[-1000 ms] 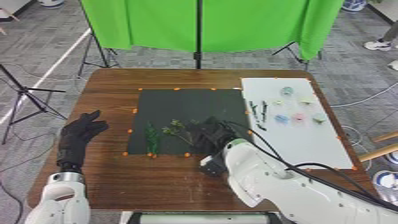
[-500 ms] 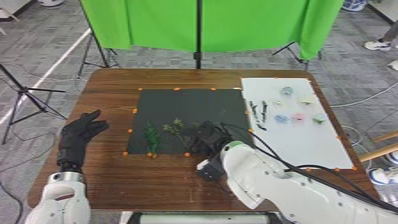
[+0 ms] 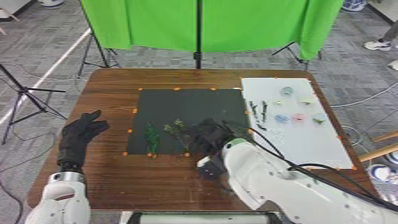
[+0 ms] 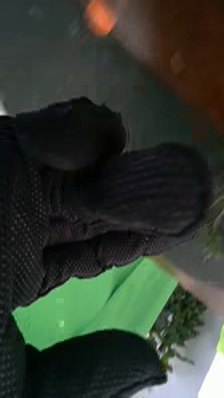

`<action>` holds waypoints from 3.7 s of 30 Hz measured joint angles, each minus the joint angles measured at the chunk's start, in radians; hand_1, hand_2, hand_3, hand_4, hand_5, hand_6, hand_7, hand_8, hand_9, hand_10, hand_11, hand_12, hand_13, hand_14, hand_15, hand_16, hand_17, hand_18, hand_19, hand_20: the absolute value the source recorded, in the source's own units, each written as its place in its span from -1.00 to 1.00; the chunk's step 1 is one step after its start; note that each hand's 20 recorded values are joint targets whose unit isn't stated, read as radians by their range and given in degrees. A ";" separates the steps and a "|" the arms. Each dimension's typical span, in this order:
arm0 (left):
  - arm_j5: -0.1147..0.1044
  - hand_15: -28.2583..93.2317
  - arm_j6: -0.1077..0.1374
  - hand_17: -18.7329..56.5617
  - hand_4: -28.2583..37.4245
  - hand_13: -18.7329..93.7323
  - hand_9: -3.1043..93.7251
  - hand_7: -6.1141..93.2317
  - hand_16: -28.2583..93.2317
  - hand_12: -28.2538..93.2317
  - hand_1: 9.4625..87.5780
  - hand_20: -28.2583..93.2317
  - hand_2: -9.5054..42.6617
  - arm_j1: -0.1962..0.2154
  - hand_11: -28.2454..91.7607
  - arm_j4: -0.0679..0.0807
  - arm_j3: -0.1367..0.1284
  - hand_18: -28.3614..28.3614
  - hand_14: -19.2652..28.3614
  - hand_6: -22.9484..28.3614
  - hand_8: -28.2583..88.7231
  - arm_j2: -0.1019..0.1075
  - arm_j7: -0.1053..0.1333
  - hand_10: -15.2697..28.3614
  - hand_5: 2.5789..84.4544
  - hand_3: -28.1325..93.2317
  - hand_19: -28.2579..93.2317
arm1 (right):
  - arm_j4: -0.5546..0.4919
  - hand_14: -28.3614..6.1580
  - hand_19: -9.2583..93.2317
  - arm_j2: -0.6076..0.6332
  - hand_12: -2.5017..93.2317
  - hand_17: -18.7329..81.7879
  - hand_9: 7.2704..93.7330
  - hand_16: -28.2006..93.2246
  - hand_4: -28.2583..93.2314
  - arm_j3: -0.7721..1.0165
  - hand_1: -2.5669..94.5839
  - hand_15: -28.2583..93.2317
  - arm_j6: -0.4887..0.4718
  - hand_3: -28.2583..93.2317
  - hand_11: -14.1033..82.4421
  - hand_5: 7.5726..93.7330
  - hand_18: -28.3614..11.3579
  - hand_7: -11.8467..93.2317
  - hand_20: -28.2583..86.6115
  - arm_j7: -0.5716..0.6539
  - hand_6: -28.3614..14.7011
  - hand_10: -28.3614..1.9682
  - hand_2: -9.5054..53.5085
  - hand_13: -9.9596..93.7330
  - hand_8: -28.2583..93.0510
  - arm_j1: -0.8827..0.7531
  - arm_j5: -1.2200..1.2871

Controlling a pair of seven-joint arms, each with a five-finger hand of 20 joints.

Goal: Arrange flowers

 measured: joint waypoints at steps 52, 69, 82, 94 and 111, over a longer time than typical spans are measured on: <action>0.001 -0.07 -0.004 -0.16 -0.84 0.14 0.20 -0.73 -0.61 -0.36 -0.50 -0.27 -0.11 -0.002 -0.14 0.001 -0.002 0.64 0.71 0.25 -0.60 -0.012 0.000 0.53 0.25 0.44 0.01 | 0.408 0.49 1.00 -0.078 -0.36 0.86 0.93 -0.21 -0.70 0.241 -0.21 0.65 -0.969 0.31 0.30 0.52 -0.26 -0.56 0.57 0.331 -0.15 0.02 -0.96 1.00 -0.62 0.169 -0.446; 0.001 -0.07 -0.022 -0.16 -0.84 0.14 0.19 -0.73 -0.61 -0.36 -0.50 -0.27 -0.11 -0.012 -0.14 0.010 0.000 0.64 0.72 0.26 -0.61 -0.016 -0.003 0.53 0.25 0.43 0.00 | 0.364 0.59 1.00 -0.027 -0.40 0.92 1.00 -0.25 -0.60 0.258 0.34 0.70 -0.805 0.21 0.35 0.69 -0.17 -0.29 0.50 0.281 0.04 0.21 -0.83 1.00 -0.17 0.074 -0.548; 0.002 -0.07 -0.024 -0.16 -0.84 0.14 0.19 -0.73 -0.61 -0.36 -0.50 -0.27 -0.11 -0.010 -0.14 0.009 -0.001 0.64 0.71 0.25 -0.61 -0.016 -0.007 0.53 0.25 0.43 0.00 | 0.238 0.60 1.00 0.010 -0.40 0.94 1.00 -0.26 -0.59 0.287 0.34 0.71 -0.623 0.25 0.36 0.69 -0.17 -0.25 0.50 0.231 0.02 0.24 -0.85 1.00 -0.18 0.044 -0.500; 0.003 -0.07 -0.024 -0.17 -0.84 0.13 0.19 -0.73 -0.61 -0.36 -0.51 -0.27 -0.11 0.003 -0.14 0.003 -0.009 0.63 0.71 0.26 -0.60 -0.016 -0.013 0.53 0.25 0.43 0.00 | -0.003 0.62 1.00 0.015 -0.40 0.94 1.00 -0.26 -0.59 0.403 0.36 0.70 -0.335 0.23 0.33 0.68 -0.12 -0.25 0.49 0.222 -0.03 0.22 -0.84 1.00 -0.19 -0.026 -0.157; 0.006 -0.07 -0.028 -0.17 -0.84 0.13 0.19 -0.74 -0.61 -0.36 -0.50 -0.27 -0.11 0.011 -0.14 -0.003 -0.016 0.64 0.72 0.26 -0.61 -0.016 -0.017 0.54 0.24 0.43 0.00 | -0.019 0.61 1.00 0.007 -0.46 0.90 1.00 -0.24 -0.62 0.296 0.40 0.61 -0.007 0.18 0.11 0.63 -0.03 -0.21 0.32 0.253 -0.06 0.17 -0.76 1.00 -0.22 -0.139 0.063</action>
